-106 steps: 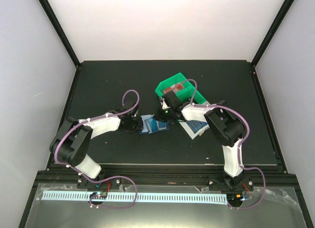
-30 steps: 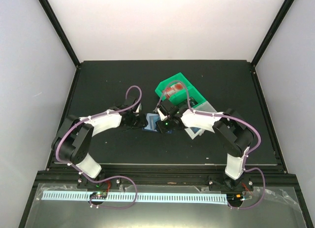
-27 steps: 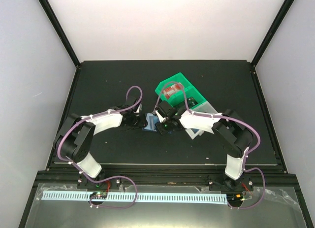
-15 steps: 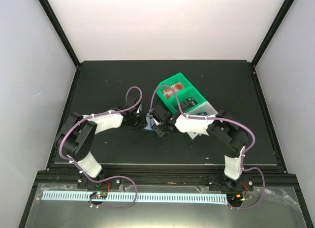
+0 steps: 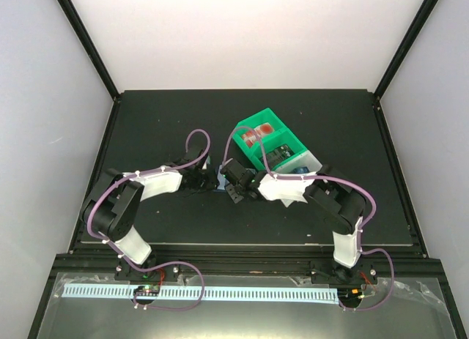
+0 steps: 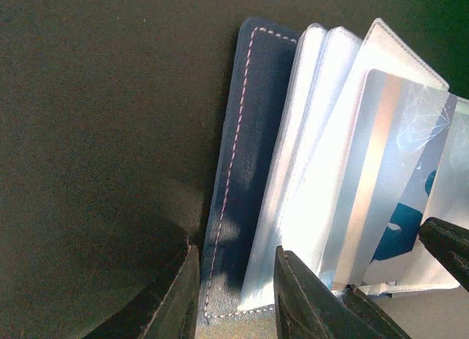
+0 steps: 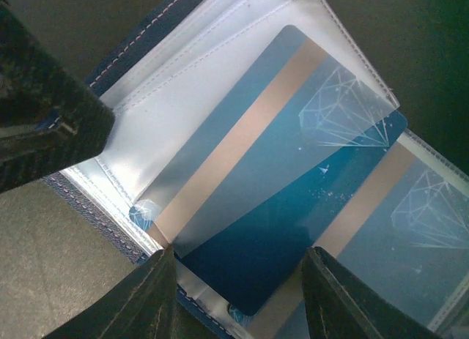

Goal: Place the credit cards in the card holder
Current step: Insert the credit card into the card holder.

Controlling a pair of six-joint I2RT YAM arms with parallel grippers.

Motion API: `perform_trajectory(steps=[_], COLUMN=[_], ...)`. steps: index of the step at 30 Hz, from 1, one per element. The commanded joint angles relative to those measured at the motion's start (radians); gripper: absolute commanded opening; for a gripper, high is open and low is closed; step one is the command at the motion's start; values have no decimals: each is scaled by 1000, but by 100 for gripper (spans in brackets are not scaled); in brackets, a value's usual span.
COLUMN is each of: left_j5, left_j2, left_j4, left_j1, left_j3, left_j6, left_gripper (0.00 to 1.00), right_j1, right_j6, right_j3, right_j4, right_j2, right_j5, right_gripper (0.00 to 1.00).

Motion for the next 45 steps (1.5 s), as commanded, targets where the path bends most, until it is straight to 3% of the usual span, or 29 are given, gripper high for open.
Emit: perform_trajectory(steps=[1, 10, 20, 25, 31, 36, 45], left_j5=[35, 41, 52, 67, 115, 134, 54], left_j2=[12, -12, -127, -115, -58, -28, 26], left_j4=[-32, -37, -30, -14, 39, 96, 38], left_j1=[-4, -5, -3, -4, -4, -5, -5], left_j3=[-30, -32, -3, 6, -1, -11, -12], left_j6=[-15, -4, 61, 69, 68, 66, 44], left_gripper=[30, 29, 32, 32, 29, 26, 22], right_j1=[1, -4, -103, -113, -113, -113, -116], right_j6=[123, 173, 337, 492, 516, 506, 539], right_j3=[-29, -37, -96, -47, -26, 0, -3], right_j4=[55, 59, 93, -1, -31, -45, -13], right_j2=[-26, -83, -173, -105, -51, -23, -4], right_j5=[46, 20, -290, -285, -251, -226, -280], right_gripper=[48, 49, 48, 37, 28, 27, 23])
